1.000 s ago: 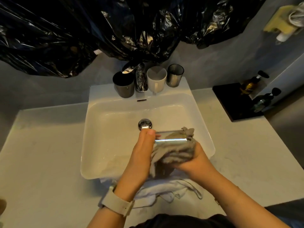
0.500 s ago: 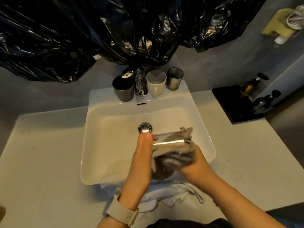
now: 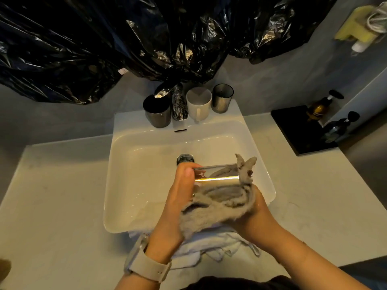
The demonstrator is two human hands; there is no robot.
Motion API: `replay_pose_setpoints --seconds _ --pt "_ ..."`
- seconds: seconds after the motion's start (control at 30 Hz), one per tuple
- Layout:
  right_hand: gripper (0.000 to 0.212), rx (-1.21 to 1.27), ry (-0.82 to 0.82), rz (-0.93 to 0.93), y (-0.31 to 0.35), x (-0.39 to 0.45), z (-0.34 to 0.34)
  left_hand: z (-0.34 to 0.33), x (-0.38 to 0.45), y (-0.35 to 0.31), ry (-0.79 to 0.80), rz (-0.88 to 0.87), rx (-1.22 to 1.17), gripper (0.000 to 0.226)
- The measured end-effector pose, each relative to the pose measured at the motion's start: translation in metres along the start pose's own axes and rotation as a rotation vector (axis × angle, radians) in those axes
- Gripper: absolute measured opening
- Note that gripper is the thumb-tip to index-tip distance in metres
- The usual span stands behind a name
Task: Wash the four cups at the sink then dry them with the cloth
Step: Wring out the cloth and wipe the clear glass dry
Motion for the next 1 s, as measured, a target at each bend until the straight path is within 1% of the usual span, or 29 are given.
replay_pose_setpoints --seconds 0.03,0.07,0.1,0.13,0.17,0.2,0.3,0.33,0.4,0.47,0.5,0.57,0.63,0.7,0.73,0.8,0.83,0.87,0.9,0.97,1.0 --pt "0.043 -0.034 -0.039 0.026 0.003 0.001 -0.002 -0.002 0.001 -0.009 -0.041 -0.032 0.073 0.041" --pt "0.040 -0.115 -0.109 0.078 0.002 0.002 -0.003 -0.003 0.001 -0.007 -0.034 -0.054 0.000 0.029" --pt "0.032 -0.104 -0.144 0.071 0.000 0.004 0.000 -0.003 0.001 -0.008 -0.047 -0.086 -0.057 0.019" --pt "0.027 -0.106 -0.183 0.028 -0.001 0.006 0.003 -0.004 0.001 -0.005 -0.056 -0.100 -0.058 0.025" --pt "0.028 -0.093 -0.196 -0.031 -0.001 0.008 0.002 -0.008 0.003 -0.005 -0.048 -0.120 -0.029 0.033" --pt "0.028 -0.088 -0.204 -0.082 0.001 0.009 0.001 -0.011 0.003 -0.004 -0.041 -0.113 -0.015 0.038" --pt "0.024 -0.109 -0.178 -0.225 -0.001 0.007 -0.004 -0.007 0.002 0.000 -0.152 0.029 -0.158 0.043" --pt "0.026 -0.125 -0.153 -0.239 -0.003 0.006 -0.005 -0.005 0.003 0.002 -0.166 0.068 -0.157 0.046" --pt "0.030 -0.147 -0.155 -0.231 -0.004 0.006 -0.007 -0.004 0.006 0.004 -0.106 0.069 -0.066 0.049" --pt "0.030 -0.098 -0.182 -0.243 -0.001 0.008 -0.007 -0.003 0.004 0.001 -0.082 0.006 0.038 0.048" --pt "0.028 -0.033 -0.181 -0.291 0.000 0.011 -0.006 -0.003 0.003 -0.003 -0.076 -0.049 0.116 0.047" --pt "0.024 0.186 -0.111 -0.469 -0.002 0.017 -0.003 -0.002 0.002 -0.013 -0.026 -0.190 0.311 0.039" --pt "0.024 0.323 -0.032 -0.607 -0.002 0.017 -0.003 0.000 0.003 -0.016 0.116 -0.276 0.462 0.033" --pt "0.029 0.308 -0.046 -0.567 -0.008 0.018 0.003 0.005 0.007 -0.008 0.216 -0.211 0.432 0.039" --pt "0.031 0.269 -0.074 -0.506 -0.010 0.017 0.005 0.007 0.009 -0.004 0.221 -0.133 0.341 0.043" --pt "0.031 0.107 -0.157 -0.332 -0.009 0.015 0.006 0.006 0.011 0.002 0.141 0.095 0.045 0.049" --pt "0.030 0.020 -0.195 -0.233 -0.006 0.014 0.007 0.004 0.012 0.005 0.091 0.220 -0.048 0.057" --pt "0.029 -0.044 -0.227 -0.148 -0.004 0.013 0.006 0.001 0.013 0.006 0.061 0.323 -0.076 0.067" --pt "0.029 -0.075 -0.249 -0.091 -0.002 0.013 0.007 -0.002 0.012 0.007 0.047 0.397 -0.099 0.071" --pt "0.031 -0.124 -0.256 -0.043 -0.004 0.012 0.007 -0.007 0.014 0.006 0.008 0.454 -0.200 0.071" --pt "0.033 -0.165 -0.257 -0.031 -0.006 0.011 0.006 -0.008 0.015 0.005 -0.004 0.432 -0.234 0.070"
Point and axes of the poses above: each hand's wrist, its own x-axis towards the middle knuckle, its own z-axis out of the back of the hand, y = z × x, the point moved 4 cm from there along x, towards the middle knuckle, and after that the axes turned 10 degrees about -x, right-handed, at the moved point
